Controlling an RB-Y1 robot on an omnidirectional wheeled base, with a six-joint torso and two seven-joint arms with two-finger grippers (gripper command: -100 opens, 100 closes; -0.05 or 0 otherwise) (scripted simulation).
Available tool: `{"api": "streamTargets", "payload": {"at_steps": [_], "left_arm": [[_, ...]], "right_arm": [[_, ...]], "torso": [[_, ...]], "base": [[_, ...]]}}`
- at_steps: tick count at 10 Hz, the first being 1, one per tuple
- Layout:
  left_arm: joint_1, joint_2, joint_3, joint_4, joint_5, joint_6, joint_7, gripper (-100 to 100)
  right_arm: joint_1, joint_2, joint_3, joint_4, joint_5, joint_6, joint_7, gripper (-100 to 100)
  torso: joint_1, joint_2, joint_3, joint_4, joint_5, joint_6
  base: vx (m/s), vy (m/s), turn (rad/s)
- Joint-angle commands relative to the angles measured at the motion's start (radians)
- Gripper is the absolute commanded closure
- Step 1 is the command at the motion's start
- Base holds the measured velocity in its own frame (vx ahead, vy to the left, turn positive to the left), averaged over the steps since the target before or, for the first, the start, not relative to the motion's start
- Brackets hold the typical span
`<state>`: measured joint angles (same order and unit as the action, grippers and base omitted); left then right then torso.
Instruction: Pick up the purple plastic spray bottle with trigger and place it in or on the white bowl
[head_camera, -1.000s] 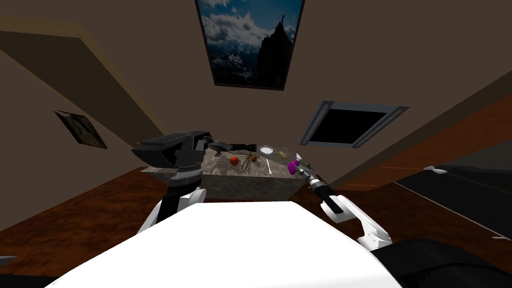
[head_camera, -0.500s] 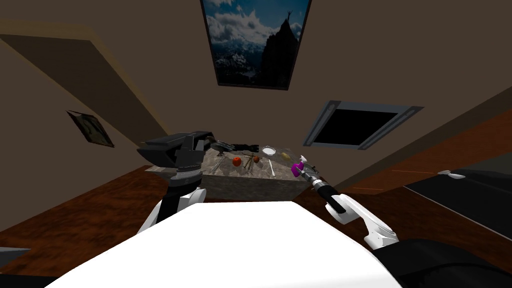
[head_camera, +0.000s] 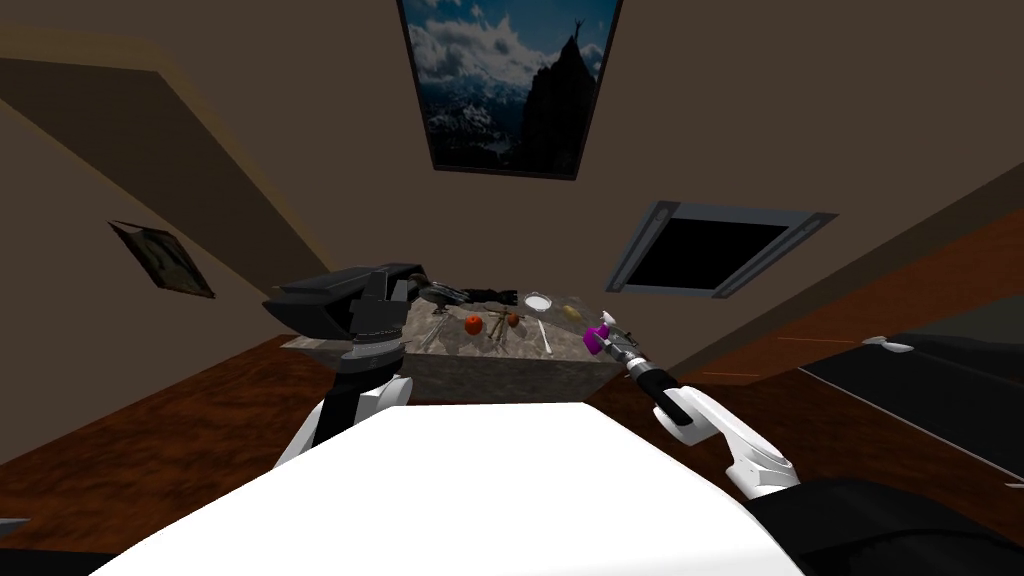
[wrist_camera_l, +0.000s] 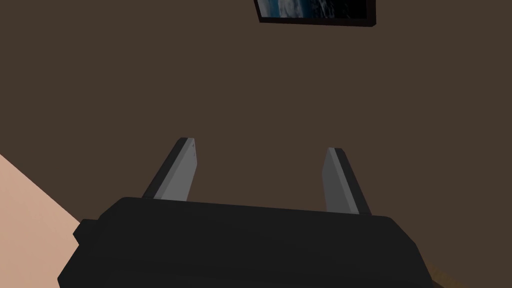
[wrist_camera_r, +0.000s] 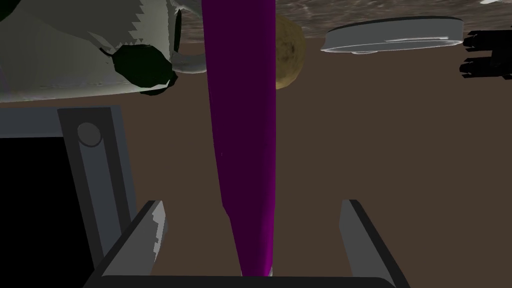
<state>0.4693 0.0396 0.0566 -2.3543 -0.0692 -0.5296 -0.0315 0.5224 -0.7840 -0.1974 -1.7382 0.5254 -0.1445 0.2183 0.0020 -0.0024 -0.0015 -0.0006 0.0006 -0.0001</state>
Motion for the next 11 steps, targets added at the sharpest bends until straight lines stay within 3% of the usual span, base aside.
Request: {"api": "streamTargets", "payload": {"at_steps": [1, 4, 5, 6, 7, 8, 9, 10, 11], "left_arm": [[0.000, 0.000, 0.000, 0.000, 0.000, 0.000, 0.000, 0], [0.000, 0.000, 0.000, 0.000, 0.000, 0.000, 0.000, 0], [0.000, 0.000, 0.000, 0.000, 0.000, 0.000, 0.000, 0], [0.000, 0.000, 0.000, 0.000, 0.000, 0.000, 0.000, 0], [0.000, 0.000, 0.000, 0.000, 0.000, 0.000, 0.000, 0], [0.000, 0.000, 0.000, 0.000, 0.000, 0.000, 0.000, 0], [0.000, 0.000, 0.000, 0.000, 0.000, 0.000, 0.000, 0], [0.000, 0.000, 0.000, 0.000, 0.000, 0.000, 0.000, 0], [0.000, 0.000, 0.000, 0.000, 0.000, 0.000, 0.000, 0]], "right_arm": [[-0.017, 0.009, -0.017, 0.026, 0.050, -0.037, -0.050, -100], [-0.031, 0.017, -0.033, 0.049, 0.115, -0.068, -0.093, -100], [-0.045, 0.024, -0.048, 0.071, 0.153, -0.100, -0.133, -100], [-0.045, 0.024, -0.048, 0.071, 0.164, -0.100, -0.133, -100], [-0.060, 0.031, -0.064, 0.094, 0.203, -0.131, -0.173, -100], [-0.060, 0.031, -0.064, 0.094, 0.214, -0.131, -0.173, -100], [-0.074, 0.038, -0.079, 0.117, 0.252, -0.162, -0.214, -100], [-0.074, 0.038, -0.079, 0.117, 0.263, -0.162, -0.214, -100], [-0.088, 0.046, -0.094, 0.139, 0.302, -0.194, -0.254, -100]], "torso": [[0.000, 0.000, 0.000, 0.000, 0.000, 0.000], [0.000, 0.000, 0.000, 0.000, 0.000, 0.000], [-0.001, 0.001, 0.000, 0.000, 0.000, 0.000], [-0.001, 0.001, 0.000, 0.000, 0.000, 0.000], [-0.001, 0.001, 0.000, 0.000, 0.000, 0.000], [-0.001, 0.000, 0.000, 0.000, 0.000, 0.000], [-0.001, 0.000, 0.000, 0.000, 0.000, 0.000], [-0.001, 0.000, 0.000, 0.000, 0.000, 0.000], [-0.001, 0.001, 0.000, 0.000, 0.000, 0.000]], "base": [[0.043, 0.035, -0.057], [0.028, 0.030, -0.033], [0.025, 0.029, -0.049], [0.024, 0.028, -0.028], [0.037, 0.031, -0.053], [0.028, 0.026, -0.030], [0.028, 0.031, -0.051], [0.024, 0.027, -0.031], [0.024, 0.029, -0.048]]}}
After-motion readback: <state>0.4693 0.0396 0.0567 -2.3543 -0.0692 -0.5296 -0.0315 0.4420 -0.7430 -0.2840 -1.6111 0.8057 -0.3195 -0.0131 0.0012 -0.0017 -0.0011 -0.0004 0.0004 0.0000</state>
